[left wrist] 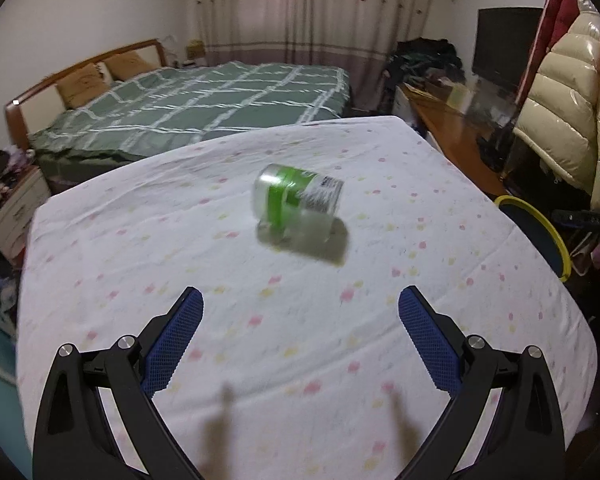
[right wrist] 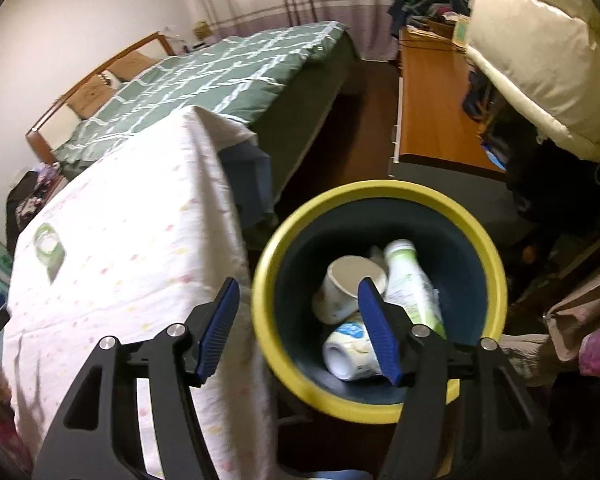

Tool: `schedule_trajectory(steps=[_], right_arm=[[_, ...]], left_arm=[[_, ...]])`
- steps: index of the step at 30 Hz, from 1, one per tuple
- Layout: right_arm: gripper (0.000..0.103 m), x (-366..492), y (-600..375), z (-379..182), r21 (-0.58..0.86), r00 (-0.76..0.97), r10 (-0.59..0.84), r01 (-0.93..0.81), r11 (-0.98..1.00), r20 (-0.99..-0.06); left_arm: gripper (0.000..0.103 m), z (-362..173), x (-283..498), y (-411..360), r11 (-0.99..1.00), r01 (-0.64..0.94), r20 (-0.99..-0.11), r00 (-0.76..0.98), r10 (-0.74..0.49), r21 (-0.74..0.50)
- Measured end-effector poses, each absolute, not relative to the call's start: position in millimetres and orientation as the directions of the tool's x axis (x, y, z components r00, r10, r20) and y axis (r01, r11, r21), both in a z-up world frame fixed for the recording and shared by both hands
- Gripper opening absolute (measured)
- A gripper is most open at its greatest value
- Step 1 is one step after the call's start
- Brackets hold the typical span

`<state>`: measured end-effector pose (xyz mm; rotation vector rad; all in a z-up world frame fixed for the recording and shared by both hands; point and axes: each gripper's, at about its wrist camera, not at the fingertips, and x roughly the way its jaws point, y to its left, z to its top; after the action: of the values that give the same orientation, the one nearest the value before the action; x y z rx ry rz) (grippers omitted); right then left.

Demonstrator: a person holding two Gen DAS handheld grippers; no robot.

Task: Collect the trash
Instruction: 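Grasp the clear green-banded jar with the left gripper and lift it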

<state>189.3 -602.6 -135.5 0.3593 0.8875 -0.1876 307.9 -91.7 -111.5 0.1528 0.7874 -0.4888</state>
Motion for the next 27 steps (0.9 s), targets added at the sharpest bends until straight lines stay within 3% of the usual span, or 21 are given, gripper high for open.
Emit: schedule_trajectory(steps=[23, 27], right_arm=[[0.061, 182.6, -591.9, -140.1, 0.262, 0.621, 0.041, 0.269, 0.927, -0.782], [0.061, 180.8, -592.8, -141.0, 0.265, 0.621, 0.043, 0.270, 0.925, -0.783]], left_arm=[[0.097, -134.2, 427.4, -156.9, 0.781, 0.624, -0.776, 0.495, -0.390, 0.005], [0.085, -135.1, 428.2, -159.9, 0.770, 0.638, -0.778, 0.490, -0.393, 0.013]])
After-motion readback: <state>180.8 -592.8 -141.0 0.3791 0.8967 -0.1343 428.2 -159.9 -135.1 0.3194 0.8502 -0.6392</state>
